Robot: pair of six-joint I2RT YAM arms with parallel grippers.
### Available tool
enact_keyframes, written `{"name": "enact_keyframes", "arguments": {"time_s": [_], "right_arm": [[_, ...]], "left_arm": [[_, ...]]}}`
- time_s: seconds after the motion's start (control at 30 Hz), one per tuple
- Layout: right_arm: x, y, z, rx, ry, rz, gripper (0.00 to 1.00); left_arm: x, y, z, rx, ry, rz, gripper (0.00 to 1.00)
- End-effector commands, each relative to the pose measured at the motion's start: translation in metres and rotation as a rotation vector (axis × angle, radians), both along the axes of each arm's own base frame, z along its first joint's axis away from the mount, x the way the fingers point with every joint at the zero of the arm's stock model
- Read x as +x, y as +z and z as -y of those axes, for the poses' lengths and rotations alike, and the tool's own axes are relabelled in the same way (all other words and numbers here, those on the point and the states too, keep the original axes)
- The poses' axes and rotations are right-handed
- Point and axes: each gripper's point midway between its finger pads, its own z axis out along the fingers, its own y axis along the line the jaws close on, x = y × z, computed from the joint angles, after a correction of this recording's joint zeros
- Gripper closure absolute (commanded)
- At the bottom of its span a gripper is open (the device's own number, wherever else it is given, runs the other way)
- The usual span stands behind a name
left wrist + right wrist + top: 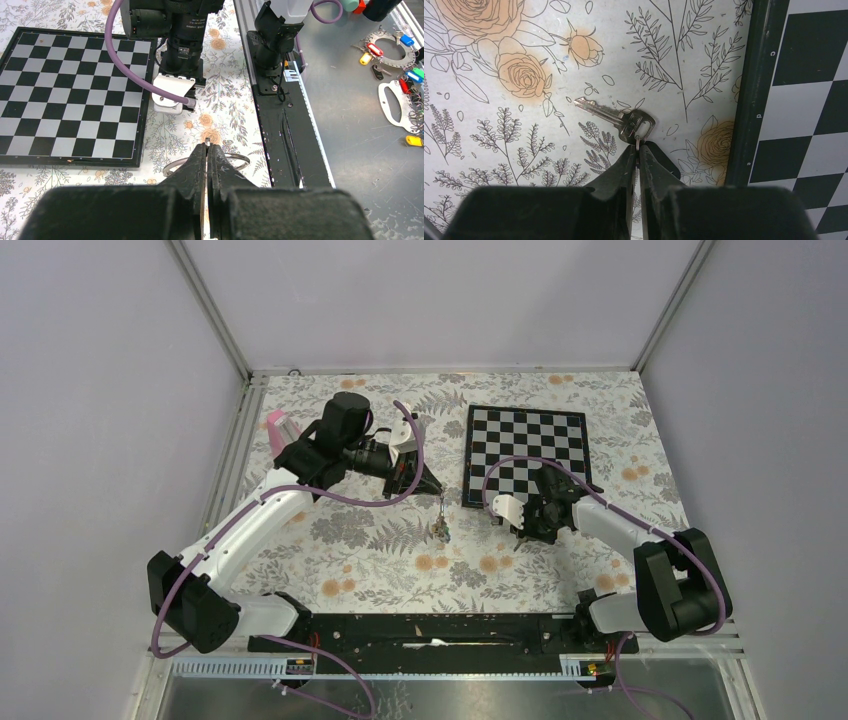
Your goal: Put the keys on the keyring
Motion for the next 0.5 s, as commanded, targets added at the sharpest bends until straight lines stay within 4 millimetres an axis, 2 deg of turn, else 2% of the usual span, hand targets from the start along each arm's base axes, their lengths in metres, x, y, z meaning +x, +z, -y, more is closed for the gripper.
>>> {"name": "enact_keyframes", "arguments": {"time_s": [0.0, 0.23, 0.47], "right_arm": [[-0.007, 0.001, -0.001, 0.0, 0.007, -0.017, 0.88], [-0.006, 0.006, -0.005, 0.023, 0.002, -0.01, 0.99], [-0.002, 0.028, -0.018, 0.111, -0.014, 0.034, 1.0]], "left_arm": [[-0.001, 0.02, 0.003, -0.055, -0.024, 0.084, 1.0], [0.0, 0.017, 0.003, -0.049, -0.02, 0.081, 1.0], [0.003, 0.013, 0.002, -0.039, -0.006, 0.086, 1.0]]}}
